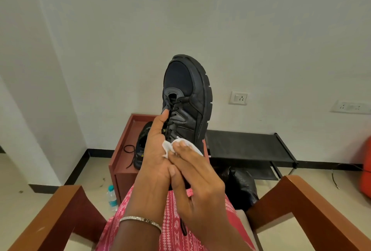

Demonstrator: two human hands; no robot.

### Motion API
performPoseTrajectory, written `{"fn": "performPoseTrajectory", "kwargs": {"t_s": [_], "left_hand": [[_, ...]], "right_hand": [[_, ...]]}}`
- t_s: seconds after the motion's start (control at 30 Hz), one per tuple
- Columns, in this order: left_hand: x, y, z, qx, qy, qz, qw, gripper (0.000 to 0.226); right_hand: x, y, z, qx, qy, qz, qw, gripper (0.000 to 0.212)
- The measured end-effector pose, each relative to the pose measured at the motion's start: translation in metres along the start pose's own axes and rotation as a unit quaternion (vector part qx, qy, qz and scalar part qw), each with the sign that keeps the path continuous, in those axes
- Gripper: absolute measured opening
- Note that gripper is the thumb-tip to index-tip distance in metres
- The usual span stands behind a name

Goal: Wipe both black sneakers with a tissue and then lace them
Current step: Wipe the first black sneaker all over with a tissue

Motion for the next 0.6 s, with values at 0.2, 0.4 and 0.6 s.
{"fn": "performPoseTrajectory", "kwargs": {"t_s": [0.2, 0.4, 0.6], "left_hand": [[0.002, -0.001, -0.002, 0.011, -0.035, 0.052, 0.998, 0.045], [0.002, 0.005, -0.004, -0.004, -0.020, 0.080, 0.997, 0.041], [0.006, 0.015, -0.009, -0.026, -0.038, 0.113, 0.993, 0.043]], "right_hand": [[0.033, 0.024, -0.008, -0.058, 0.048, -0.011, 0.997, 0.025], [0.018, 0.023, -0.006, -0.015, -0.011, 0.020, 1.000, 0.041], [0.000, 0.019, 0.002, 0.012, -0.042, 0.008, 0.999, 0.054]]}}
Point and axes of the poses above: each hand's wrist, its own x-axis towards the middle knuckle, its own z-axis out of the palm, y = z × x, the point moved 3 cm from there along x, towards the middle knuckle, and after that the axes turned 9 degrees about -y, right-handed, at the moved point
